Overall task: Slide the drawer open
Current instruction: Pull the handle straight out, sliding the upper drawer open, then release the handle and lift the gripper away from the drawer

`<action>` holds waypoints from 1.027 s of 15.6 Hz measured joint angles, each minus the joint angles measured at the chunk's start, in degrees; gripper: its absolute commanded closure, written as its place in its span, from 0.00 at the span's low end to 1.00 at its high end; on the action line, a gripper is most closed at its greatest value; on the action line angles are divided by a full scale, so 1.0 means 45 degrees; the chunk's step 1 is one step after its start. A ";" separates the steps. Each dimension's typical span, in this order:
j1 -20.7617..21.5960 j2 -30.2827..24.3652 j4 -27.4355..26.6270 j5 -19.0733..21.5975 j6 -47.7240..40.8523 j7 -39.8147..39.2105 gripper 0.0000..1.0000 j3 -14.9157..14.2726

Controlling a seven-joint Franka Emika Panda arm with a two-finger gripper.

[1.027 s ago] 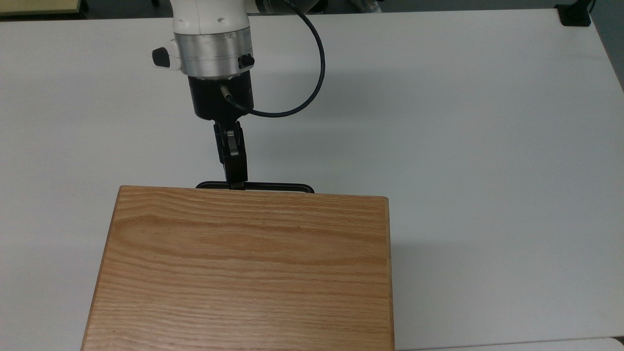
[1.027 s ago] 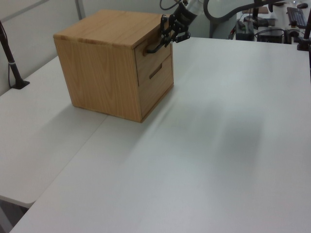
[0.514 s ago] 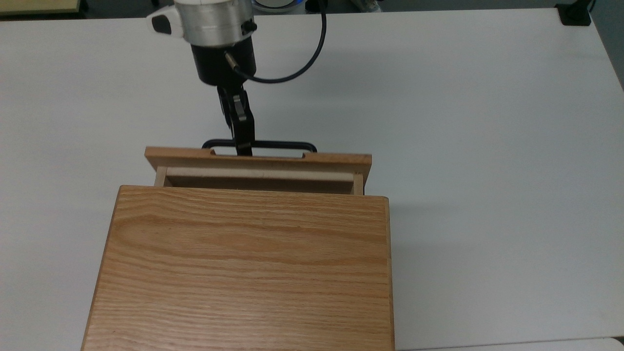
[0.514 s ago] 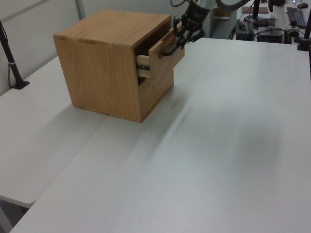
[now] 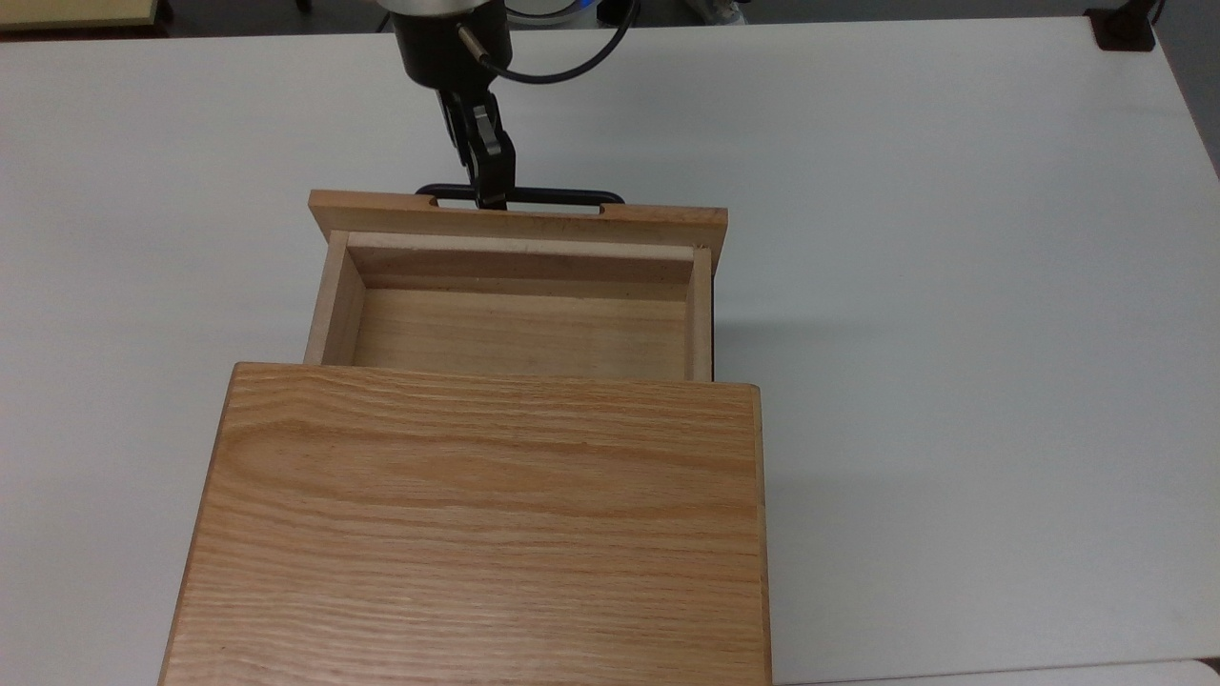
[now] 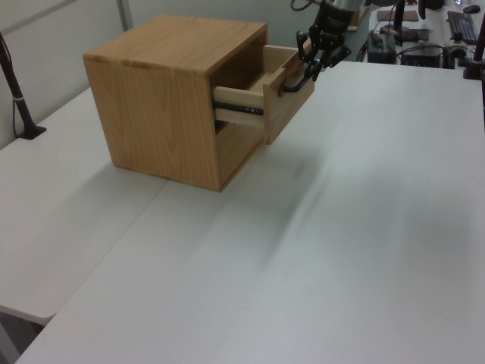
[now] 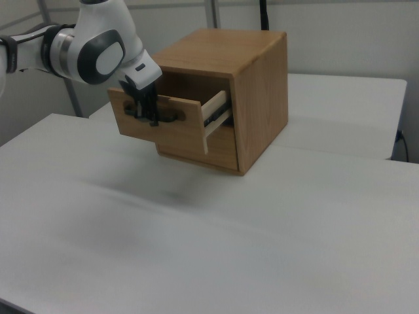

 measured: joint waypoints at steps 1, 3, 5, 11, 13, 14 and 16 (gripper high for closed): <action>0.0000 -0.0185 -0.0224 -0.0004 0.0000 -0.0023 0.86 0.0009; 0.0001 -0.0604 -0.0719 -0.0005 -0.0013 -0.0096 0.86 0.0014; 0.0001 -0.1035 -0.1176 -0.0005 -0.0226 -0.0153 0.86 0.0024; 0.0108 -0.1718 -0.1693 -0.0006 -0.1266 -0.1040 0.20 0.0140; 0.0311 -0.1817 -0.1758 -0.0005 -0.1353 -0.1262 0.02 0.0288; 0.0383 -0.1853 -0.1762 -0.0006 -0.1366 -0.1262 0.00 0.0326; 0.0411 -0.1966 -0.1746 -0.0005 -0.1367 -0.1264 0.00 0.0331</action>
